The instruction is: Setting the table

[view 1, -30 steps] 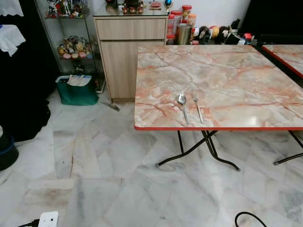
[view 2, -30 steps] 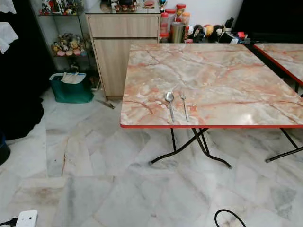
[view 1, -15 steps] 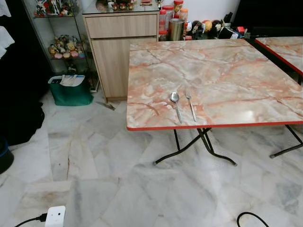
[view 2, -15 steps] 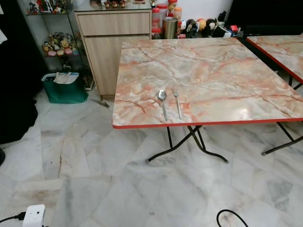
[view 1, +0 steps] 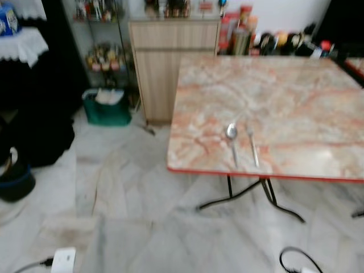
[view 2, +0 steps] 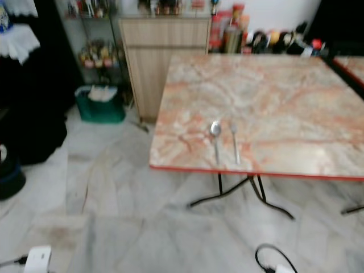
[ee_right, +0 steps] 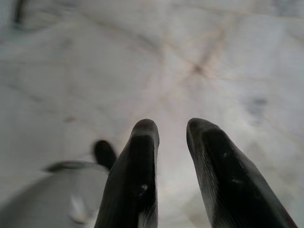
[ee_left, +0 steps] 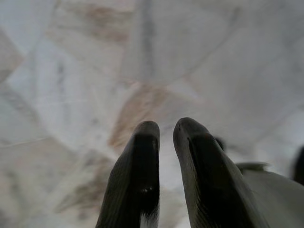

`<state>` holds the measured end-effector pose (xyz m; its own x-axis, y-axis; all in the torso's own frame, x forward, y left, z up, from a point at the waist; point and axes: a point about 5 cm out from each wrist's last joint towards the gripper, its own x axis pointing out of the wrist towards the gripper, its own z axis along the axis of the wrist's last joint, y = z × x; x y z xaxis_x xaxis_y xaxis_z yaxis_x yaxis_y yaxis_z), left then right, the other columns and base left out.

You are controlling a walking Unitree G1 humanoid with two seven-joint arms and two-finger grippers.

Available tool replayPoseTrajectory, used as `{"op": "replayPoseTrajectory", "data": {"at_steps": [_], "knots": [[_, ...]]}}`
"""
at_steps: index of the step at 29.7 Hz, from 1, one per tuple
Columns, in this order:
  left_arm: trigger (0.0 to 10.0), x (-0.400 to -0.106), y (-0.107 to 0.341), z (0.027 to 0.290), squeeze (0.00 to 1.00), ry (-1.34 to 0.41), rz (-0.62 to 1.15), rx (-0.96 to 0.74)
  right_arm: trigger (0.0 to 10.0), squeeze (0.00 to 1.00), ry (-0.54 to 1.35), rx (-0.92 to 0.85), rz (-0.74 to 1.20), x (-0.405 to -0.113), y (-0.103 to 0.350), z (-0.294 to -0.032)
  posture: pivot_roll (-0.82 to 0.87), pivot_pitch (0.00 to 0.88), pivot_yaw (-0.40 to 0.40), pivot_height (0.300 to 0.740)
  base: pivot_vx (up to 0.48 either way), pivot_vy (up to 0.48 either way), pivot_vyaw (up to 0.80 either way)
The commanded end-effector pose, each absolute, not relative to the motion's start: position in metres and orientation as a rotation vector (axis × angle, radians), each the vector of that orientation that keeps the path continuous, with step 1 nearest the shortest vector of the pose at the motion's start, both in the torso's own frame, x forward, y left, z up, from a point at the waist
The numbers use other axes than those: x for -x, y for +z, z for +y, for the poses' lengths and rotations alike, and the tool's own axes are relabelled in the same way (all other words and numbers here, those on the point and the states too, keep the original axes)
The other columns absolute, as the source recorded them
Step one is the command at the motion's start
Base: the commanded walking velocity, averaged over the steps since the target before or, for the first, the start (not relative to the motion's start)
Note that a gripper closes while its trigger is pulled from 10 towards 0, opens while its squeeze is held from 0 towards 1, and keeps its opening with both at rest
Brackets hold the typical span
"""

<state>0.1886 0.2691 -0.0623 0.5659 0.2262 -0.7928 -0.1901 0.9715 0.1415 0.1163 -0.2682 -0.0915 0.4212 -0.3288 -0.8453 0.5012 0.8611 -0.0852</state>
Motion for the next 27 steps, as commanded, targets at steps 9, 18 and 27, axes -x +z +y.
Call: {"op": "replayPoseTrajectory", "data": {"at_steps": [9, 18, 27], "knots": [[10.0, -0.1821, -0.0625, 0.2778, 0.0, 0.265, 0.956, -0.055, 10.0, 0.0, -0.512, -0.202, 1.002, -0.1231, -0.0914, -0.2626, 0.02, 0.083, -0.017, 0.74, 0.069, 0.0, 0.0], [10.0, -0.1824, -0.0629, 0.2766, 0.0, 0.263, 0.955, -0.058, 10.0, 0.0, -0.517, -0.201, 0.984, -0.1239, -0.0905, -0.2634, 0.01, 0.084, -0.016, 0.74, 0.0, 0.0, 0.0], [10.0, -0.1825, -0.0629, 0.2762, 0.0, 0.259, 0.955, -0.061, 10.0, 0.0, -0.452, -0.123, 0.922, -0.1312, -0.0857, -0.2657, 0.01, 0.083, -0.018, 0.74, 0.0, 0.0, 0.0]]}}
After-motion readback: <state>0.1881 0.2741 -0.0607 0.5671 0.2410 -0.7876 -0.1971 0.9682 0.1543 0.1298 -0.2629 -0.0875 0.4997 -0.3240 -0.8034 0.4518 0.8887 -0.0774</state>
